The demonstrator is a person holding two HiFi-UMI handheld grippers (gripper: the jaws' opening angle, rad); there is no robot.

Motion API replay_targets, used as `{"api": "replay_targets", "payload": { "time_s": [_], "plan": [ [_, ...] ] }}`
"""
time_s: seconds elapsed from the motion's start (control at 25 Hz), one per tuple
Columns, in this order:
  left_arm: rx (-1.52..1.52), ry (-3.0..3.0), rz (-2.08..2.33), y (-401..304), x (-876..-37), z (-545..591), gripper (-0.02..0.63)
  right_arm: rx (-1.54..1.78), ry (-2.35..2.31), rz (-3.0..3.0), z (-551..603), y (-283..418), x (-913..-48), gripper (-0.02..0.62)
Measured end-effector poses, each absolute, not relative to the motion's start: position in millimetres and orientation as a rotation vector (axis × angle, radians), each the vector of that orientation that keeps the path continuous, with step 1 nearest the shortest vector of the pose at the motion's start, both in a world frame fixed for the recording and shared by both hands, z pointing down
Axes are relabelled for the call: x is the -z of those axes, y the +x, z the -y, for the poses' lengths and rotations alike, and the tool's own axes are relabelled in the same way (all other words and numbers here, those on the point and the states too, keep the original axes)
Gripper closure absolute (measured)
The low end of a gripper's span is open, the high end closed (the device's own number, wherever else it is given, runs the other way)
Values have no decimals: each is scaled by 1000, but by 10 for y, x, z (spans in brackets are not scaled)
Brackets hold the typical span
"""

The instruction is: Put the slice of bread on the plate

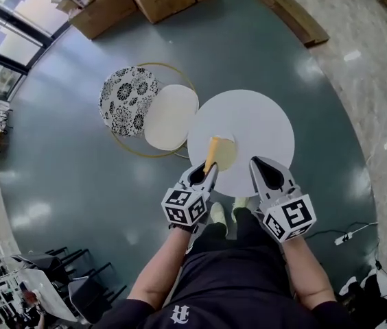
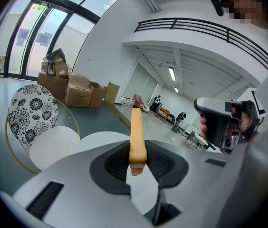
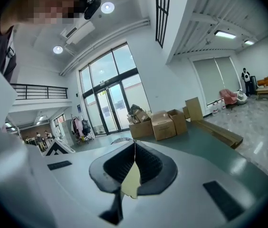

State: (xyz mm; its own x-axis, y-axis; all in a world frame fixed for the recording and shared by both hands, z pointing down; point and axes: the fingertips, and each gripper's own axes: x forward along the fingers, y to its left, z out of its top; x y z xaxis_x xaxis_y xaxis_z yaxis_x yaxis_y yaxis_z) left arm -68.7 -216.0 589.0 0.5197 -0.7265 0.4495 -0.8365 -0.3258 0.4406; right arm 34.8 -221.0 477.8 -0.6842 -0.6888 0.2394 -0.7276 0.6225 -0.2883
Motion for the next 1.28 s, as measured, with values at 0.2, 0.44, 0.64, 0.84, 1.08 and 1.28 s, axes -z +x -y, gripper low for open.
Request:
{"api": "replay_targets", "payload": {
  "time_s": [0.2, 0.44, 0.64, 0.84, 1.08, 1.28],
  "plan": [
    [-238, 2081, 1211, -732, -6310, 2367, 515, -602, 1191, 2703, 2305, 249, -5116, 589],
    [-254, 2035, 1187, -822, -6846, 2530, 515, -624, 1223, 2683, 2408, 202, -5541, 589],
    [-251, 2018, 1159, -850, -7152, 2582, 515, -615, 1240, 2674, 2431, 146, -5744, 588],
    [-273, 2002, 1125, -823, -7465, 2670, 515, -603, 1248, 2663, 2467, 103, -5891, 589],
    [-344, 1998, 1124, -843, -7712, 2741, 515, -618, 1267, 2636, 2466, 108, -6005, 588],
    [-395, 2002, 1163, -966, -7823, 2815, 514, -617, 1265, 2619, 2475, 69, -6065, 589]
  ]
}}
